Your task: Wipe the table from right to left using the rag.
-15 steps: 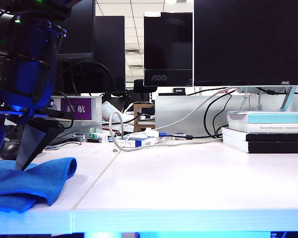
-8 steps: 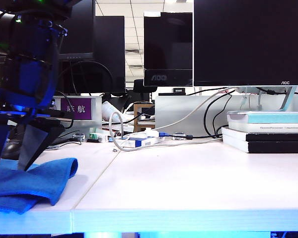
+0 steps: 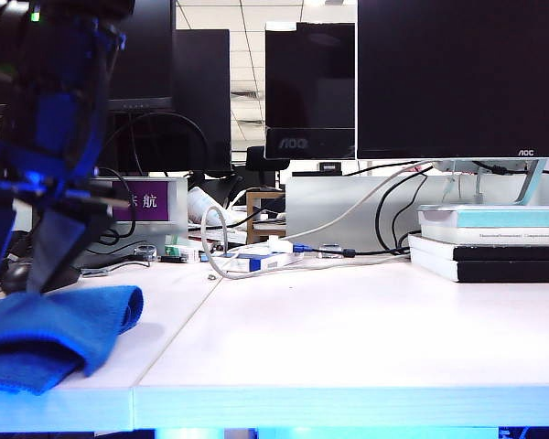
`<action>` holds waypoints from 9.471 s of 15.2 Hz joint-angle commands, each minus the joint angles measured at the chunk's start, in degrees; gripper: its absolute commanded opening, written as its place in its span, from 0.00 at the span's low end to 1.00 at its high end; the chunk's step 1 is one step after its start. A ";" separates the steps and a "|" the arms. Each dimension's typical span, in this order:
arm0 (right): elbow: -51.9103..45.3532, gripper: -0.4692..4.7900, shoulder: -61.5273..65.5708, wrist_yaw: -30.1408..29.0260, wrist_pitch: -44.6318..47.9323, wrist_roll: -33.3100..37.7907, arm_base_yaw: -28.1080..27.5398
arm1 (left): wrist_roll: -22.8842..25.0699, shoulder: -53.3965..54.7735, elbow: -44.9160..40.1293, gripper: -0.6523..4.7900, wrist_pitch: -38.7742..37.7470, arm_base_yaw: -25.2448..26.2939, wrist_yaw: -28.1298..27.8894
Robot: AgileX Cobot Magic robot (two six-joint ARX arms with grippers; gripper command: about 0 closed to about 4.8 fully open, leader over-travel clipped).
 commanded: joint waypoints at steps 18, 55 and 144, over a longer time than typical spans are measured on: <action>18.49 0.08 -17.20 15.67 -0.94 -1.09 -6.47 | 0.79 -16.92 1.60 0.11 0.31 -0.13 -1.07; 0.31 0.08 -55.67 27.65 -14.34 -1.46 -8.31 | -4.59 -87.78 -52.87 0.11 41.66 -29.20 -44.76; -134.31 0.08 -138.20 13.64 55.87 1.86 -57.57 | 10.43 -103.78 -61.31 0.11 42.12 -9.66 -41.92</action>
